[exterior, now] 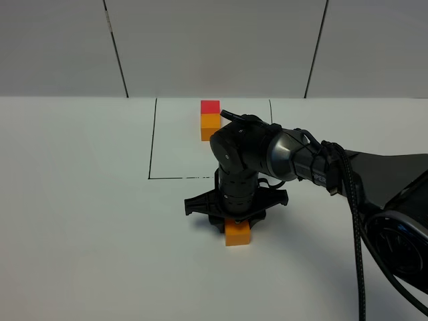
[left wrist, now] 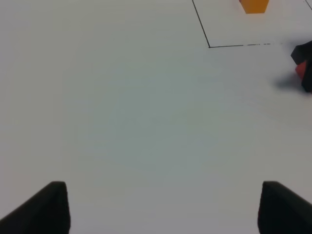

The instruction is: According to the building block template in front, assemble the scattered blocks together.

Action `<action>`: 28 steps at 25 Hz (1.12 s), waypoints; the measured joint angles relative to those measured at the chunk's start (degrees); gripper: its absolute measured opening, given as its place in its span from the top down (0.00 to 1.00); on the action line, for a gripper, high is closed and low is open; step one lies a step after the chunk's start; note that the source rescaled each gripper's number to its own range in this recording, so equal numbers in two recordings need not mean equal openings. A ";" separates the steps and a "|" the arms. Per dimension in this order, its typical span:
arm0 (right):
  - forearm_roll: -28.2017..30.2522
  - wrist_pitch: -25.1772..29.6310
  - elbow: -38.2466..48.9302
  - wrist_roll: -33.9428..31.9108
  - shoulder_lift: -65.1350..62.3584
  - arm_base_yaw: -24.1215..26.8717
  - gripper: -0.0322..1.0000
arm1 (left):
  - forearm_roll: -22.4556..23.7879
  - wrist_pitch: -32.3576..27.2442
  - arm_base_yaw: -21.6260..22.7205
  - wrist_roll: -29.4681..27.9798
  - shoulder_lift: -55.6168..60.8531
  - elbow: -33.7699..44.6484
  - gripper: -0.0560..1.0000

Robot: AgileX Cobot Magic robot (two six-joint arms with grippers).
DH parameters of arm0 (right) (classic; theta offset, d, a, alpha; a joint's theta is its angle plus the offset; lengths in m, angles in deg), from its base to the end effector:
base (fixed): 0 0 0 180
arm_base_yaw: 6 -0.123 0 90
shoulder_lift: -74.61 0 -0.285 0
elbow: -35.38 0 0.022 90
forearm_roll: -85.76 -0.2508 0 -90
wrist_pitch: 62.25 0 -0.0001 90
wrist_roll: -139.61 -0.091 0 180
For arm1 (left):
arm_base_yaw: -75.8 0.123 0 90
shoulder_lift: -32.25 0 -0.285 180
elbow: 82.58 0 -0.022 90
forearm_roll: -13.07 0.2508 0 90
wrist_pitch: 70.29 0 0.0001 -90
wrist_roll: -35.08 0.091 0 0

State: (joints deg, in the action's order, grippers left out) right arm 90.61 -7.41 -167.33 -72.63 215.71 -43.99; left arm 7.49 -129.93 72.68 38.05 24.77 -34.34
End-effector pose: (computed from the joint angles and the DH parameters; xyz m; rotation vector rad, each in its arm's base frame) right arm 0.3693 0.2804 0.1119 -0.2176 2.9957 0.0136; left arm -0.0062 -0.0073 0.2808 0.1108 2.0086 -0.1176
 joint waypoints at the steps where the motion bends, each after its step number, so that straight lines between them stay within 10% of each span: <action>1: -0.11 0.00 0.00 0.21 0.00 0.00 0.85 | 0.00 0.00 0.00 0.00 0.00 0.00 0.33; 6: -0.57 -0.19 0.00 1.04 0.00 0.00 0.76 | 0.00 0.00 0.00 0.00 0.00 0.00 0.33; 13: -2.90 1.26 -0.18 4.26 -0.05 0.00 0.04 | 0.00 0.00 0.00 0.00 0.00 0.00 0.33; 28: -5.47 2.43 -5.66 7.83 -4.17 0.00 0.00 | 0.00 0.00 0.00 0.00 0.00 0.00 0.33</action>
State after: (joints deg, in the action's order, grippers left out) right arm 85.13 -4.97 -172.99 -64.80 211.54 -43.99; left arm 7.49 -129.93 72.68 38.05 24.77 -34.34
